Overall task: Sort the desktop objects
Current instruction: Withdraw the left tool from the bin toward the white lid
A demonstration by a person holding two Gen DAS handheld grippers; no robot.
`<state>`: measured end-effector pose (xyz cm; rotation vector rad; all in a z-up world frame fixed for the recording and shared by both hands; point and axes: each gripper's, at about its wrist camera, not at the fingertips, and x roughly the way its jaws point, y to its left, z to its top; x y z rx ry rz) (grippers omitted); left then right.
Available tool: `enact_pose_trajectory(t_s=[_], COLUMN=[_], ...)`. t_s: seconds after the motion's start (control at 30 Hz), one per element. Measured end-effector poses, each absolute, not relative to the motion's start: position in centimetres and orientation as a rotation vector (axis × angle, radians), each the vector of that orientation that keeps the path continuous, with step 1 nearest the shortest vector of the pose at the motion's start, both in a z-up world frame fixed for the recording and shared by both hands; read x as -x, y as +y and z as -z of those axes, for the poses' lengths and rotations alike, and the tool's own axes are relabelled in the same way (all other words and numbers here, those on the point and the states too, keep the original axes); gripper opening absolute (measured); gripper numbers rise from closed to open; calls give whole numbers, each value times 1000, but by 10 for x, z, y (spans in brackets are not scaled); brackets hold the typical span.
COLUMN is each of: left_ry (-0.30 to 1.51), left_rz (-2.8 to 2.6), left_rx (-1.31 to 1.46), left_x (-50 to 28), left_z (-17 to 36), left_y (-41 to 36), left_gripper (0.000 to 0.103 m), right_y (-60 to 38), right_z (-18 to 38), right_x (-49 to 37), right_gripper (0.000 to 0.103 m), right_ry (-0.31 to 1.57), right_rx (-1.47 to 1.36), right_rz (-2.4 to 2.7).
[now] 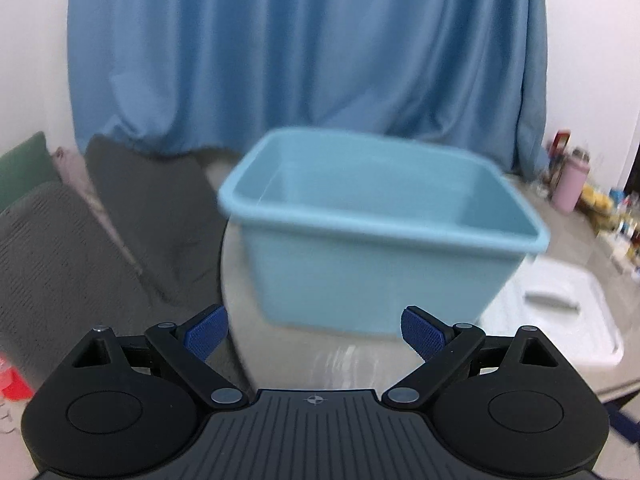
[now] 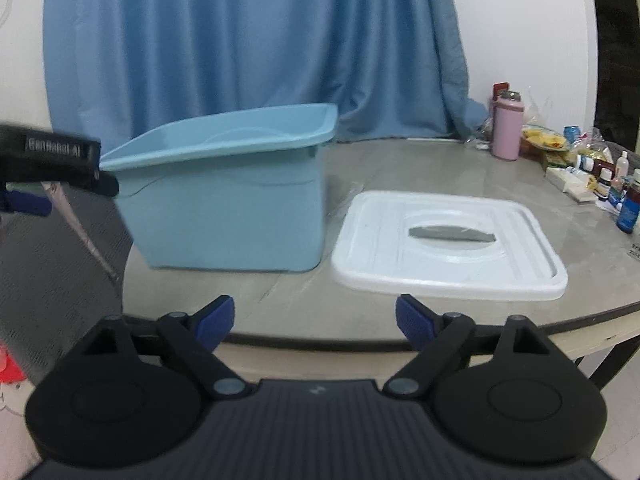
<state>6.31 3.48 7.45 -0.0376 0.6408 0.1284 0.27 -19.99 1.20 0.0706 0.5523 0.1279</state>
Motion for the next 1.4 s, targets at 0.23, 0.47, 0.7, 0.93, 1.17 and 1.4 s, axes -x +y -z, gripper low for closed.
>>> enact_pose_trajectory(t_s=[0.23,0.47,0.7,0.93,1.17,1.4], left_ry=[722,744,707,740,732,745], left_rz=[-140,-131,-103,-95,-83,-67], left_rx=[5,21,2,-5,0,-24], left_x=[-36,-21,-15,-29,-46,-64], left_z=[-41,-28,-30,-30,-23,-13], left_y=[51,56,26,-17,-72,-130], left_gripper=[95,95,95,95,95,95], right_y=[-199,-211,-232,-261,-296,-335], right_z=[-7,-5,-9,-10,-5,-3], right_x=[22,37,25,4,-17,-35], right_gripper=[90,90,90,90,90,90], right_ry=[575,575,549,569,579,567], right_rx=[-61,-74,-112,-93,-105,-110], right_rz=[-118,-63,-31,-41,-71,-69])
